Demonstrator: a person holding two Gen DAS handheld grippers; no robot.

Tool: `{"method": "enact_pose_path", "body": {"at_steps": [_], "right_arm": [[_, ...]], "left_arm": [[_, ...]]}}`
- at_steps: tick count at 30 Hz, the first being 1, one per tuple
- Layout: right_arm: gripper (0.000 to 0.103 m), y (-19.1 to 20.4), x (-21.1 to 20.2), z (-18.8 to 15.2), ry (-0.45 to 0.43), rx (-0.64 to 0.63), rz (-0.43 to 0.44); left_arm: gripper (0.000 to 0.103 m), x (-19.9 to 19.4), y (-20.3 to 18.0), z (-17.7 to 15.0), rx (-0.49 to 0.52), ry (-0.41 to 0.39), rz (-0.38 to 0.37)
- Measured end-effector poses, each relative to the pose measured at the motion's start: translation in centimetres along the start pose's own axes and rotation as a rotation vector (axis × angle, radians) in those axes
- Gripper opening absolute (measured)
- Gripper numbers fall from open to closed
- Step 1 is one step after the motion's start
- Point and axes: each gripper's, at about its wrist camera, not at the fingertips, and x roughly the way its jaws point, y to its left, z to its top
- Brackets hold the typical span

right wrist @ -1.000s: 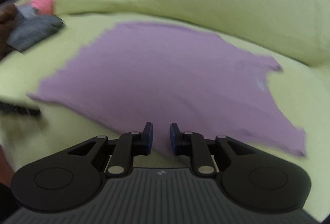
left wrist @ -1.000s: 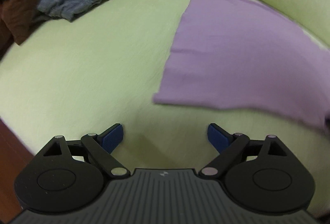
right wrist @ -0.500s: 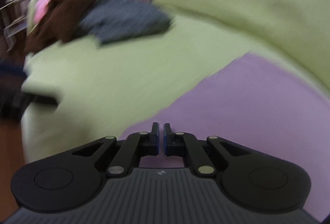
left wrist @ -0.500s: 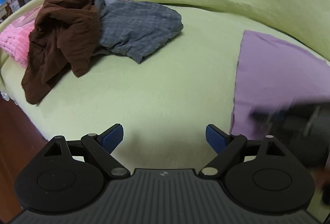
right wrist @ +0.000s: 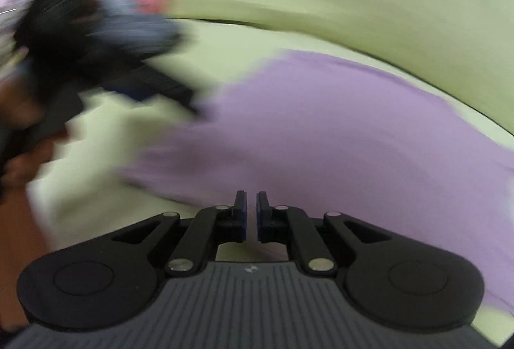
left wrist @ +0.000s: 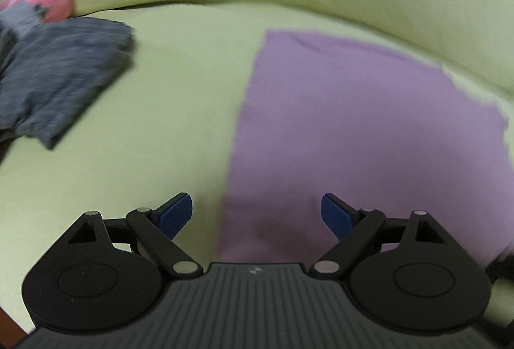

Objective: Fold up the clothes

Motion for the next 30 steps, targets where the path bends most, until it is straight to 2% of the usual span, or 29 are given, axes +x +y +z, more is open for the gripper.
{"method": "enact_pose_path", "body": {"at_steps": [1, 2, 6, 7, 8, 11, 12, 16, 17, 18, 19, 21, 23, 25, 27, 30], "right_arm": [[0.005, -1.3, -0.2, -0.7, 0.013, 0.036, -0.033], [0.005, -2.1, -1.0, -1.4, 0.022, 0.058, -0.030], [0.006, -2.6, -4.4, -3.9, 0.074, 0.075, -0.026], [0.006, -2.7, -4.8, -4.0, 0.070, 0.083, -0.026], [0.006, -3.3, -6.0, -4.0, 0.032, 0.114, -0.033], [0.010, -6.5, -6.7, -2.6, -0.054, 0.150, -0.125], [0.012, -7.7, -6.1, -2.0, -0.073, 0.166, -0.150], [0.015, -9.8, -2.6, -0.9, -0.065, 0.140, -0.176], [0.015, -10.0, -1.0, -1.4, -0.020, 0.115, -0.189], [0.015, -10.3, -0.8, -2.0, -0.005, 0.107, -0.191], [0.015, -10.5, -1.1, -2.1, -0.014, 0.104, -0.191], [0.015, -10.7, -2.7, -3.8, -0.015, 0.099, -0.203], [0.015, -11.5, -4.8, -5.6, 0.011, 0.120, -0.214], [0.015, -12.6, -6.4, -6.0, 0.021, 0.147, -0.242], [0.016, -13.2, -6.9, -5.4, -0.014, 0.161, -0.254], [0.016, -13.5, -5.3, -2.7, -0.094, 0.147, -0.213]], "left_arm": [[0.090, 0.0, -0.1, -1.2, 0.003, -0.004, 0.002], [0.090, -0.6, 0.2, -2.2, -0.017, -0.029, -0.009], [0.091, -1.7, 2.0, -4.4, -0.073, 0.019, -0.030], [0.089, -2.5, 2.3, -4.3, -0.071, 0.032, -0.003], [0.089, -3.2, 2.2, -3.7, -0.071, 0.009, 0.002], [0.090, -4.7, 1.9, -2.3, -0.071, -0.040, 0.013], [0.090, -5.0, 0.9, -0.8, -0.054, -0.063, 0.012], [0.090, -3.0, -4.5, 3.1, 0.052, -0.088, -0.002], [0.090, -2.3, -5.8, 3.4, 0.089, -0.092, -0.003], [0.090, -1.9, -6.5, 3.4, 0.115, -0.093, 0.007], [0.090, -1.1, -7.9, 3.0, 0.180, -0.082, 0.054], [0.090, -0.6, -8.4, 1.4, 0.219, -0.050, 0.058], [0.090, -1.4, -7.9, -0.7, 0.205, -0.076, 0.045], [0.090, -2.1, -7.4, -1.3, 0.184, -0.055, 0.042], [0.090, -2.7, -7.5, -1.0, 0.174, -0.061, 0.058], [0.090, -3.2, -7.9, 1.1, 0.152, -0.100, 0.049]]}}
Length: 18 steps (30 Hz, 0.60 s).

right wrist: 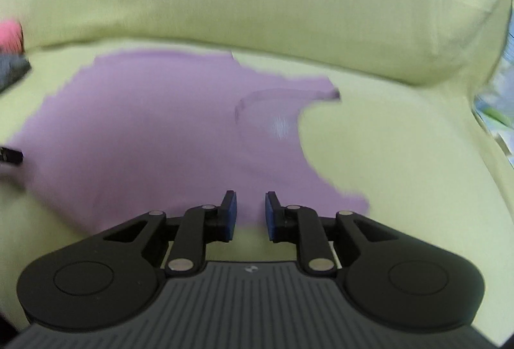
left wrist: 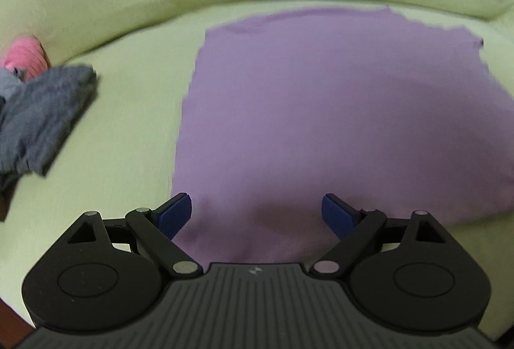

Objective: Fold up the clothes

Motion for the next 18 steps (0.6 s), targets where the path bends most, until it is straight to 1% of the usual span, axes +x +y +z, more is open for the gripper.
{"method": "enact_pose_path", "body": {"at_steps": [1, 2, 3, 4, 5, 7, 8, 9, 10, 11, 12, 14, 15, 16, 18], "right_arm": [[0.016, 0.5, 0.8, 0.6, -0.017, -0.012, 0.014], [0.015, 1.2, 2.1, 1.2, -0.035, -0.020, 0.062], [0.015, 1.2, 2.5, 1.3, -0.036, -0.020, 0.074], [0.015, 1.4, 3.5, 1.2, -0.018, -0.012, 0.085], [0.014, 1.1, 4.4, 0.5, 0.020, 0.015, 0.059], [0.012, -1.2, 4.3, -1.3, 0.005, 0.061, 0.034], [0.012, -2.0, 3.8, -1.9, 0.006, 0.063, 0.009], [0.012, -2.8, 3.1, -2.4, 0.012, 0.055, -0.038], [0.012, -3.4, 2.8, -2.3, 0.016, 0.056, -0.090], [0.015, -4.1, 2.5, -2.1, 0.019, 0.058, -0.141], [0.015, -4.3, 2.6, -1.9, 0.015, 0.060, -0.151], [0.015, -4.2, 3.1, 0.1, -0.051, 0.069, -0.122], [0.015, -2.9, 4.0, 1.5, -0.088, 0.042, -0.064], [0.015, -1.6, 4.9, 2.4, -0.107, 0.011, -0.022], [0.013, 0.5, 6.4, 3.6, -0.126, -0.035, 0.046]], "left_arm": [[0.090, 0.5, -0.3, 1.3, -0.007, -0.014, 0.010], [0.090, 0.9, -0.5, 2.0, -0.007, -0.025, 0.017], [0.090, 0.8, -0.6, 2.1, -0.006, -0.027, 0.016], [0.090, 1.7, -0.9, 2.6, 0.000, -0.014, 0.010], [0.090, 2.4, -1.0, 2.4, 0.005, 0.004, 0.008], [0.090, 3.4, -0.9, 1.5, 0.023, 0.032, 0.016], [0.091, 3.3, -0.6, 0.8, 0.032, 0.029, 0.019], [0.091, 3.2, -0.3, 0.5, 0.026, 0.021, 0.017], [0.091, 3.3, 0.4, 0.5, 0.006, 0.017, 0.021], [0.091, 3.4, 1.1, 0.5, -0.015, 0.013, 0.025], [0.091, 3.4, 1.4, 0.8, -0.038, 0.003, 0.029], [0.091, 3.9, 1.1, 1.8, -0.064, -0.017, 0.028], [0.091, 4.2, 0.9, 2.4, -0.078, -0.027, 0.027], [0.091, 4.5, 0.7, 2.9, -0.086, -0.041, 0.033], [0.091, 5.6, 0.2, 4.3, -0.092, -0.059, 0.030]]}}
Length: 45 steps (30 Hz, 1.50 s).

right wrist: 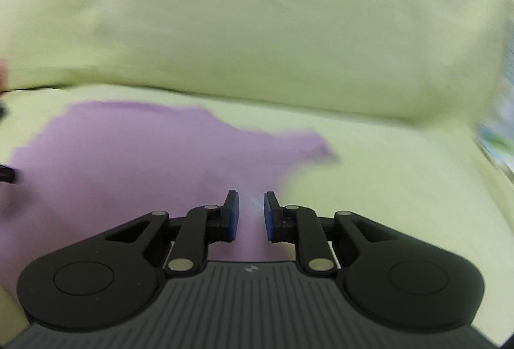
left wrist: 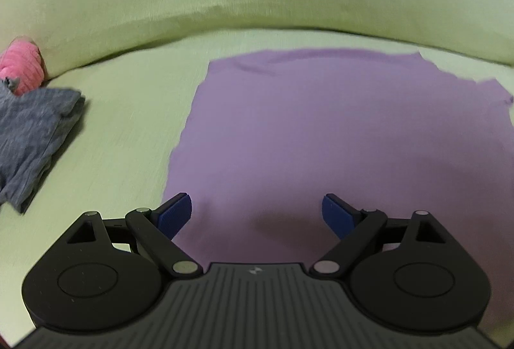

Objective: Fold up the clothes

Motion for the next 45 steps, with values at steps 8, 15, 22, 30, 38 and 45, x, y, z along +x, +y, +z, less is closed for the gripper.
{"method": "enact_pose_path", "body": {"at_steps": [8, 15, 22, 30, 38, 45], "right_arm": [[0.013, 1.3, 5.9, 0.1, 0.102, -0.015, -0.049], [0.017, 1.7, 8.2, 4.1, -0.003, 0.040, 0.045], [0.014, 5.5, 15.7, 6.8, 0.059, -0.006, 0.151], [0.011, -1.9, 17.7, 7.4, 0.106, 0.158, -0.114], [0.013, -7.1, 11.1, 4.4, 0.085, 0.188, -0.098], [0.019, -11.4, 8.5, 3.9, 0.118, 0.190, -0.196]], "left_arm": [[0.096, 4.0, 2.4, 1.8, -0.028, 0.024, 0.009], [0.095, 7.3, 0.6, 8.4, -0.050, -0.063, -0.042], [0.098, 13.1, 0.2, 10.8, 0.000, -0.065, 0.003], [0.103, 15.9, 4.6, 12.4, -0.066, -0.035, 0.105], [0.099, 11.2, 2.3, 10.1, -0.024, -0.073, 0.048], [0.098, 12.4, 4.0, 9.6, 0.013, 0.016, 0.225]]}}
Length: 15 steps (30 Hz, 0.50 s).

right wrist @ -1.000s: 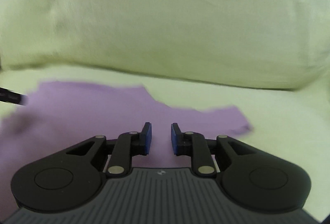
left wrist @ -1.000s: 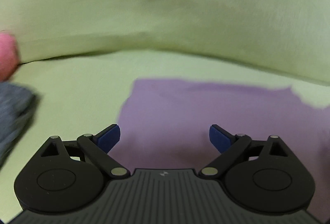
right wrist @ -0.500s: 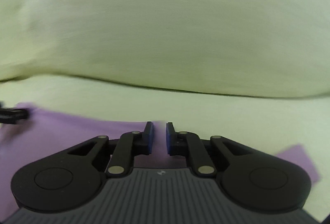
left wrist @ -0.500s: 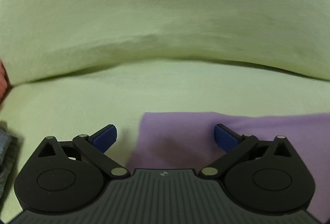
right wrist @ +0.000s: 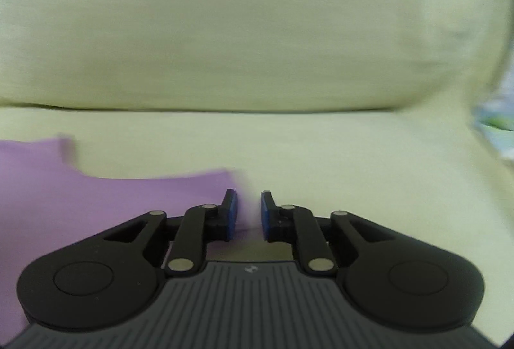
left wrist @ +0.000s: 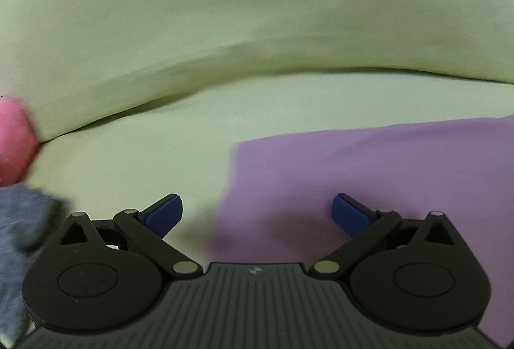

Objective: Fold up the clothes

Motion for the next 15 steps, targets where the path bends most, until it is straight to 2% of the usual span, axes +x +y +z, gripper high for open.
{"method": "enact_pose_path", "body": {"at_steps": [1, 3, 6, 9, 12, 15], "right_arm": [[0.019, -0.1, -1.1, 0.0, -0.005, -0.002, 0.006], [0.019, -0.4, -3.4, 0.0, -0.015, -0.007, 0.017], [0.019, 2.9, -8.7, -2.2, -0.021, -0.035, 0.162], [0.017, 7.0, -12.0, -5.5, 0.036, -0.080, 0.289], [0.017, 9.4, -12.6, -8.0, 0.085, -0.120, 0.309], [0.015, 8.9, -12.8, -10.4, 0.109, -0.127, 0.248]], "left_arm": [[0.098, -0.7, 1.4, -0.1, -0.039, 0.002, 0.001], [0.098, -2.3, 1.9, -0.6, -0.048, -0.006, -0.012], [0.099, -6.6, 1.3, -2.3, -0.021, -0.030, -0.044], [0.100, -10.2, -0.1, -4.8, -0.001, -0.006, -0.101], [0.100, -12.2, -1.2, -7.4, 0.024, 0.012, -0.105], [0.100, -12.7, -0.5, -10.6, -0.022, 0.080, -0.124]]}}
